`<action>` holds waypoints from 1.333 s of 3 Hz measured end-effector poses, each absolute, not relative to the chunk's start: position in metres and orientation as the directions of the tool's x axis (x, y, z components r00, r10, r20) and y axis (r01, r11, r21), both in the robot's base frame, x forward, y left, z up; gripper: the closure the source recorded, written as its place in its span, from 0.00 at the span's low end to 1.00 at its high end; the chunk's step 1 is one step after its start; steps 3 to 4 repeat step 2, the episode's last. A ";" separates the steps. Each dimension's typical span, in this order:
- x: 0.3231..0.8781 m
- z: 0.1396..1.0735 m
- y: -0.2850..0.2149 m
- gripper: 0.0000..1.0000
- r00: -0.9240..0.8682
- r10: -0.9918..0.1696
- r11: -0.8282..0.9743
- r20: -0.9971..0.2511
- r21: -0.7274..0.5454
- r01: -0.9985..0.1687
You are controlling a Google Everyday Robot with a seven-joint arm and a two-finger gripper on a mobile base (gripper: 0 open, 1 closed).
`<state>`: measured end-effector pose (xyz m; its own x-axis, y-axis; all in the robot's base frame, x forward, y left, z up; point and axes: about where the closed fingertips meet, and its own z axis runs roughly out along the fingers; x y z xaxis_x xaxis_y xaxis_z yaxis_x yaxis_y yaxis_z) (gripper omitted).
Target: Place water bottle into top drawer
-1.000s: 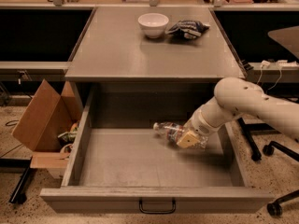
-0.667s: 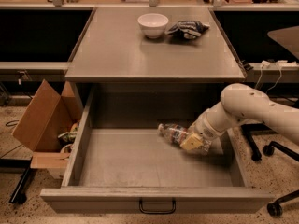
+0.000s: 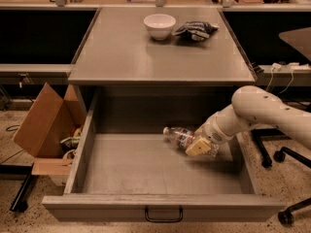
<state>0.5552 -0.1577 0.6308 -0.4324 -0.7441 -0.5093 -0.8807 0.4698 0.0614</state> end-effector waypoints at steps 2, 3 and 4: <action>0.559 0.653 -0.149 0.00 -0.376 -0.747 0.426 -0.548 0.040 -0.904; 0.559 0.653 -0.149 0.00 -0.376 -0.747 0.426 -0.548 0.040 -0.904; 0.559 0.653 -0.149 0.00 -0.376 -0.747 0.426 -0.548 0.040 -0.904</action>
Offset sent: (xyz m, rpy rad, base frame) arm 0.0049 0.0036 0.0328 0.0470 -0.0653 0.0590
